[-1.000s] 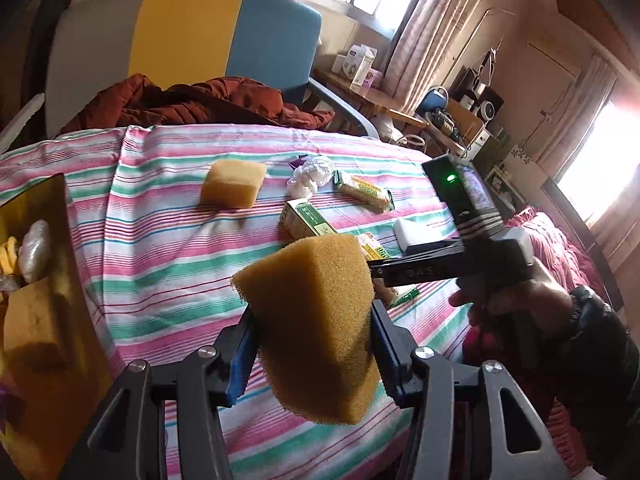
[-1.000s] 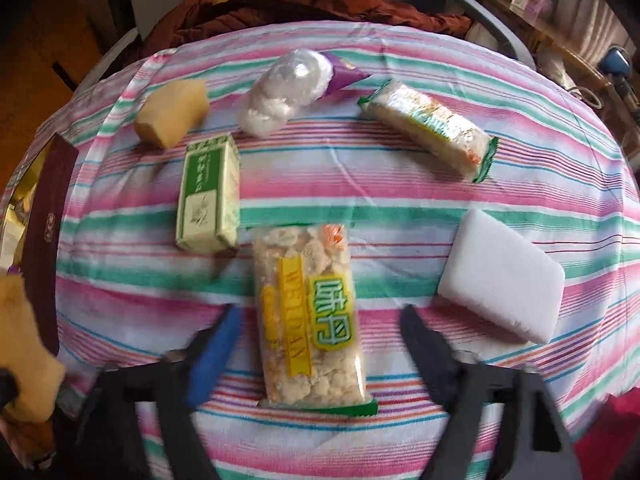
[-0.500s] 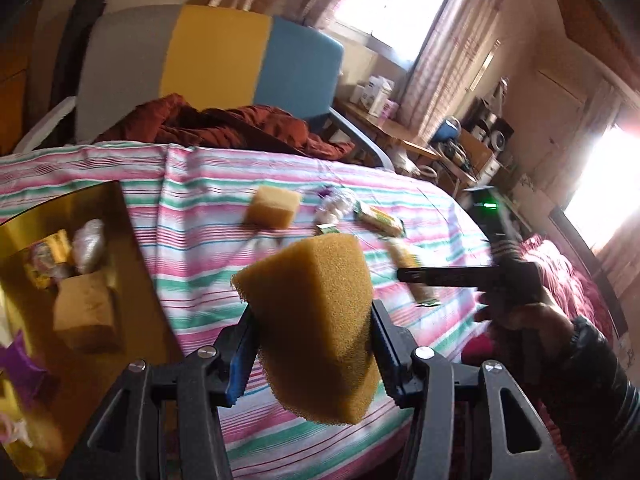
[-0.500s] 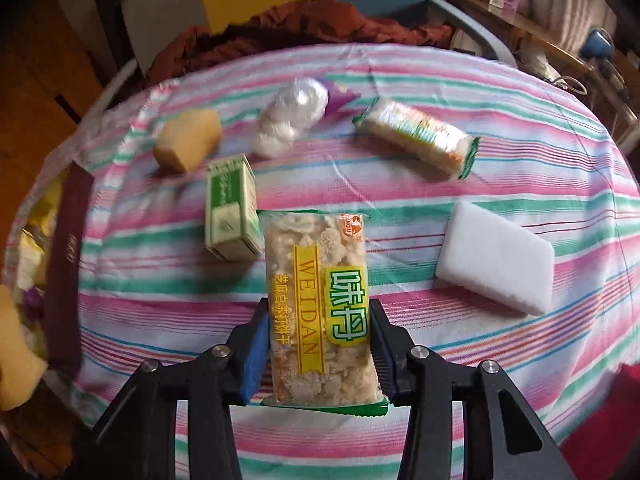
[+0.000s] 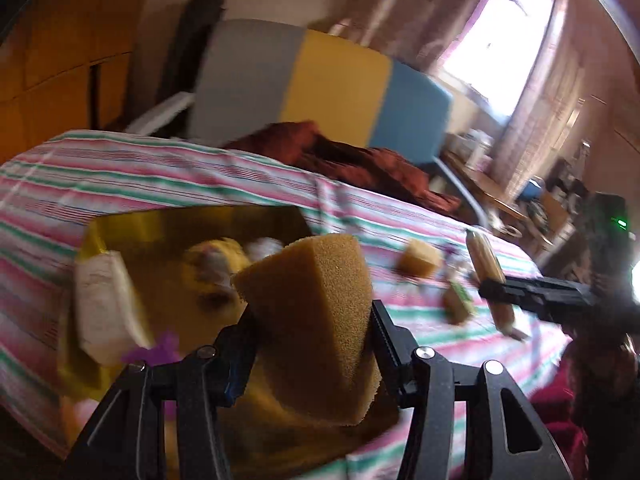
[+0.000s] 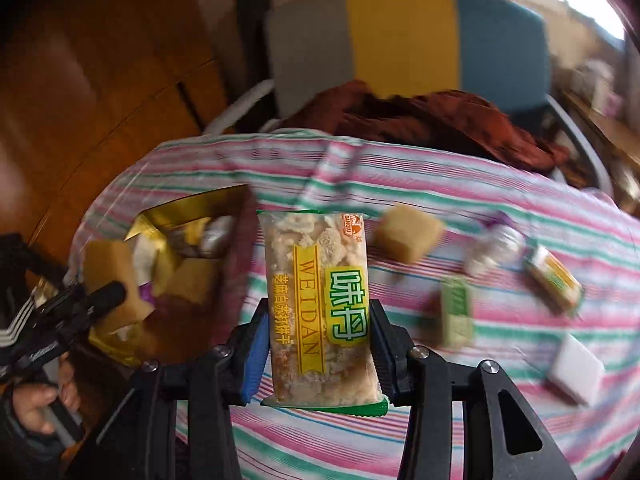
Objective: Organize objects
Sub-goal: 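Carry sponge and cracker packet over the gold tray and open both tools, then withdraw both open tools from the tray back toward the remaining items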
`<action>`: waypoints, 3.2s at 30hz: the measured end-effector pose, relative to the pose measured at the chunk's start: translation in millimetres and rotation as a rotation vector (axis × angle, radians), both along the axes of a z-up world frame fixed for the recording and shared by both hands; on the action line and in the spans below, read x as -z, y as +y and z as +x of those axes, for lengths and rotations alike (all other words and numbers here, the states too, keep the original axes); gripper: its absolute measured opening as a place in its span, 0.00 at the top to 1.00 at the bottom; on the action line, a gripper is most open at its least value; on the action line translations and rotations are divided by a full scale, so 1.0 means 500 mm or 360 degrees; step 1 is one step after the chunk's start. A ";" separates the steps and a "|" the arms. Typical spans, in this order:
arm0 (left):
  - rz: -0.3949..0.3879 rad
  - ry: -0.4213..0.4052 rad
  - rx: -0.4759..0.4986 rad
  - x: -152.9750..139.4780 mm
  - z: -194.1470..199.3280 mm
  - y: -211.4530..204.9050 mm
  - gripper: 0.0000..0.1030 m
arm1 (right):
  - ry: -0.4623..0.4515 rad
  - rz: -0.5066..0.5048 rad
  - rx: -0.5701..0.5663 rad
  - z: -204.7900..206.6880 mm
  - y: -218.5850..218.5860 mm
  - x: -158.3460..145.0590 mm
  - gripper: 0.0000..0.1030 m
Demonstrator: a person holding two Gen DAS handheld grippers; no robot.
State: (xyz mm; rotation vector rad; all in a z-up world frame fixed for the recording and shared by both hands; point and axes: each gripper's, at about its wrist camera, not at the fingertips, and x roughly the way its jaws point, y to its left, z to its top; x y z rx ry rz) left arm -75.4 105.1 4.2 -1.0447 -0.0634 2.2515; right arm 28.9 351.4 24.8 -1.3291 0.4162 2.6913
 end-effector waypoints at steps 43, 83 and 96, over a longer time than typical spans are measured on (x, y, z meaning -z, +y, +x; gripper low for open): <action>-0.0152 0.0107 -0.0331 -0.013 0.030 -0.092 0.27 | 0.0121 0.0167 0.0004 -0.068 -0.220 0.040 0.08; -0.0230 -0.0004 0.0447 0.018 0.161 0.199 0.27 | -0.0163 0.0043 0.0706 0.208 0.192 0.118 0.00; -0.0320 -0.0043 0.0605 0.045 0.165 0.320 0.27 | -0.0333 0.0128 0.0959 0.322 0.367 0.108 0.00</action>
